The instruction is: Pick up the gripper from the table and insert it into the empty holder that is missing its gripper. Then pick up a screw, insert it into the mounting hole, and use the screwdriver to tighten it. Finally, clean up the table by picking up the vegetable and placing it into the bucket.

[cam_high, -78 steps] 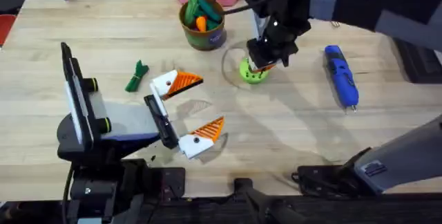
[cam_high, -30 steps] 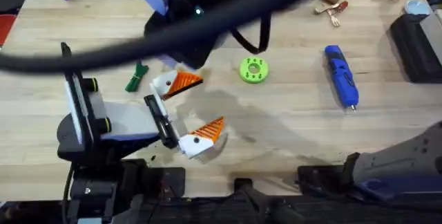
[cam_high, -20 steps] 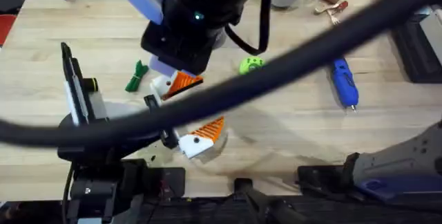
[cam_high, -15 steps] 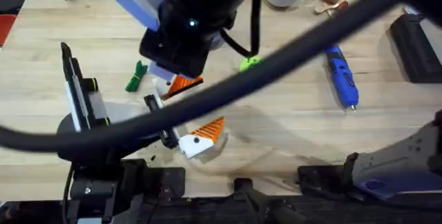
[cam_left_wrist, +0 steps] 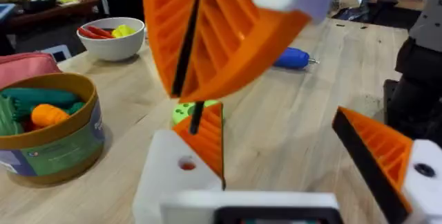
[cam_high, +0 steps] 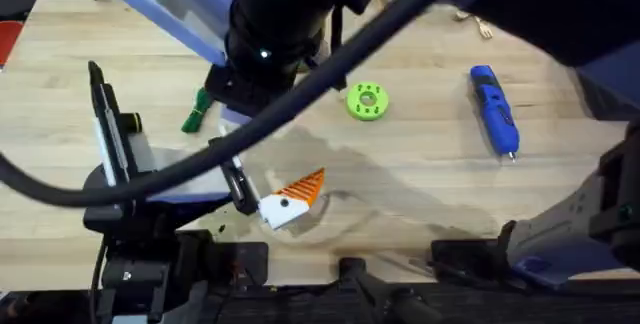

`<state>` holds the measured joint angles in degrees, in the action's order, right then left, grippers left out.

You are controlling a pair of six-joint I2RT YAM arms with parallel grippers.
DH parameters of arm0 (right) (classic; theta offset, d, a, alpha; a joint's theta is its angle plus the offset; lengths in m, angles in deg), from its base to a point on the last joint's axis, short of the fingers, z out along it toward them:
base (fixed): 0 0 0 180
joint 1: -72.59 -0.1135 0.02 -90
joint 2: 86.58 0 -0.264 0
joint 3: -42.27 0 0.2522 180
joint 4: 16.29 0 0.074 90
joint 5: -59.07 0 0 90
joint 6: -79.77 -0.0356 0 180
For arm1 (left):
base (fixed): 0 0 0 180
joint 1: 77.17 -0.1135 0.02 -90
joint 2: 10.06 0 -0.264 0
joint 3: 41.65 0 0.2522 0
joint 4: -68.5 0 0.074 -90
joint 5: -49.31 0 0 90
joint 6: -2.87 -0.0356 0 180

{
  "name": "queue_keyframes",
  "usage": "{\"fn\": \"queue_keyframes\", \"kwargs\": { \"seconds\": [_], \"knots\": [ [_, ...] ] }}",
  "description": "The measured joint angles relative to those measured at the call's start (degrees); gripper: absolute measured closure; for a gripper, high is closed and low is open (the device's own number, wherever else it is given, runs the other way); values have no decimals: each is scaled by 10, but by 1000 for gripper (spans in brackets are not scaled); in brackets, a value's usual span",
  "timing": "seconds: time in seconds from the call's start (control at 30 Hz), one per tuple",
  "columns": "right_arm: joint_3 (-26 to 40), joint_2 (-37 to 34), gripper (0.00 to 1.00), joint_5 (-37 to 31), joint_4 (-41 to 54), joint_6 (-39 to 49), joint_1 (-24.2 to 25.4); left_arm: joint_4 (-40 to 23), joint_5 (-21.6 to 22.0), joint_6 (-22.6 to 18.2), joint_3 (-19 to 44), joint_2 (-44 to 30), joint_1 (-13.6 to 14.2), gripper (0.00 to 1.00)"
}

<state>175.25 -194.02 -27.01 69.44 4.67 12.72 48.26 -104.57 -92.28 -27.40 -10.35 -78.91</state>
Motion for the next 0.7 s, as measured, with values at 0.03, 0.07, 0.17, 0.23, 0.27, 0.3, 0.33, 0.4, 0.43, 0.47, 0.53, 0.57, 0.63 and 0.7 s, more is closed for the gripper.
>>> {"fn": "queue_keyframes", "kwargs": {
  "seconds": [0.03,0.07,0.17,0.23,0.27,0.3,0.33,0.4,0.43,0.47,0.53,0.57,0.63,0.7],
  "knots": [
    [0,0,996,0,0,1,0,0,0,0,0,0,0,15],
    [0,0,996,0,0,1,0,0,0,0,0,0,0,15],
    [0,-2,996,0,-1,2,0,0,0,0,0,0,0,15],
    [0,-3,996,0,-1,2,0,0,0,0,0,0,0,15],
    [0,-4,996,0,-1,2,0,0,0,0,0,0,0,15],
    [0,-6,996,0,-1,2,0,0,0,0,0,0,0,15],
    [0,-6,996,0,-1,2,0,0,0,0,0,0,0,15],
    [0,-10,996,0,-2,2,0,0,0,0,0,0,0,15],
    [0,-12,996,0,-2,2,0,0,0,0,0,0,0,15],
    [0,-14,996,0,-2,2,0,0,0,0,0,0,0,15],
    [0,-17,996,0,-2,2,0,0,0,0,0,0,0,16],
    [0,-19,996,0,-2,2,0,0,0,0,0,0,0,15],
    [0,-21,996,0,-2,2,0,0,0,2,0,0,0,15],
    [0,-21,996,0,-4,2,0,0,0,2,0,0,0,16]
  ]
}}
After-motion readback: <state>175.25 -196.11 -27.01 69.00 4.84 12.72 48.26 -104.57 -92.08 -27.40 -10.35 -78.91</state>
